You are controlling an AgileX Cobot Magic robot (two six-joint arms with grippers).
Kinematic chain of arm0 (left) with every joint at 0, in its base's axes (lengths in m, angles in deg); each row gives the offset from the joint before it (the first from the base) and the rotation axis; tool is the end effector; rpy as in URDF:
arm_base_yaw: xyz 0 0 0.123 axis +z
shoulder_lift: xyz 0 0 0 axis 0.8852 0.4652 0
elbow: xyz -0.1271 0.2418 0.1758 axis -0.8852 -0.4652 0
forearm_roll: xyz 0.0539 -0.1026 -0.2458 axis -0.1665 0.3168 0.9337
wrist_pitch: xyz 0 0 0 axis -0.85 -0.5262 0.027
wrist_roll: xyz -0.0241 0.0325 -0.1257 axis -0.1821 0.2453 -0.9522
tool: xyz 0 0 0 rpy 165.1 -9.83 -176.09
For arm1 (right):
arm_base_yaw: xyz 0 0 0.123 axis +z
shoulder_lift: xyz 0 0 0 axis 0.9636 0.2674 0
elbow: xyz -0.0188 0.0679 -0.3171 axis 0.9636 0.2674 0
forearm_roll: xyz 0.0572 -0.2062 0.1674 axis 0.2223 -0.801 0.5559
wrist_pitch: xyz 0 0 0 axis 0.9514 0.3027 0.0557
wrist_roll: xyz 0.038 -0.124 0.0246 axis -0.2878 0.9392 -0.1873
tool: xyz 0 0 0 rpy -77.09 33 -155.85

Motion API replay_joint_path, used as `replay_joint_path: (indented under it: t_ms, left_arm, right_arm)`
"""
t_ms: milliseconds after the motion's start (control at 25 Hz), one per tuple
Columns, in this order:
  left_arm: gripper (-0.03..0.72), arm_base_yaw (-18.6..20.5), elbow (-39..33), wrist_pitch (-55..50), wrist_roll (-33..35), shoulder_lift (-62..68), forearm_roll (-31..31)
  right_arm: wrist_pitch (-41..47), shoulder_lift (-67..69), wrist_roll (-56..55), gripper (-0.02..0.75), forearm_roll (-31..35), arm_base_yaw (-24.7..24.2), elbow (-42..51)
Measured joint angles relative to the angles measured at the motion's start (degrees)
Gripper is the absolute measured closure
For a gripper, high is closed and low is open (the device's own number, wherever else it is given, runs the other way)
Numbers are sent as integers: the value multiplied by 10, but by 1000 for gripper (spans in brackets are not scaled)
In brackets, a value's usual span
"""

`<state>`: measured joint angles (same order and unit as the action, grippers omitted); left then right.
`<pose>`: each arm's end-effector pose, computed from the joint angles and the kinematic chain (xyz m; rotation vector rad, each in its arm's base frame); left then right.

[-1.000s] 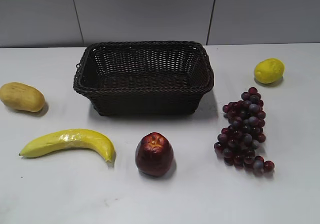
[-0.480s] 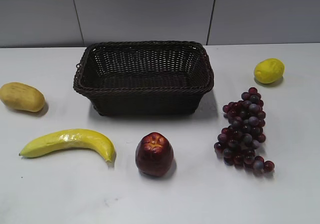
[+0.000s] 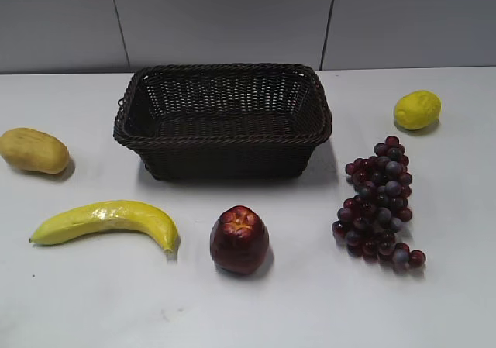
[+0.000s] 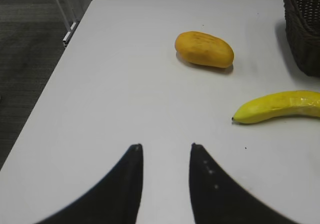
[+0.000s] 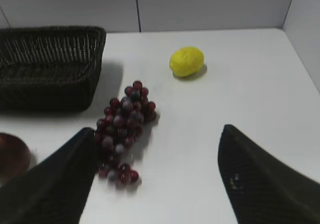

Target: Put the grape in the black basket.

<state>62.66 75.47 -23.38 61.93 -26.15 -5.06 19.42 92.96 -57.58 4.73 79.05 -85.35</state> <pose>0.0097 0.0015 0.2585 0.0075 2.0845 0.0284 0.0463 0.0170 0.3111 -0.0737 1.8512 0.2014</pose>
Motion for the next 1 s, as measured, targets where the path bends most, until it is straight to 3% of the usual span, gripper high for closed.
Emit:
replay_joint_path:
  t_ms: [120, 360, 720, 1000]
  left_arm:
    - [452, 0, 0, 0, 0, 0, 0]
    - [452, 0, 0, 0, 0, 0, 0]
    - [452, 0, 0, 0, 0, 0, 0]
    - [452, 0, 0, 0, 0, 0, 0]
  right_arm:
    - [-73, 55, 0, 162, 0, 0, 8]
    - [-161, 235, 0, 71, 15, 0, 10]
    - [-178, 549, 52, 71, 108, 7, -50]
    - [-190, 753, 65, 80, 132, 48, -121]
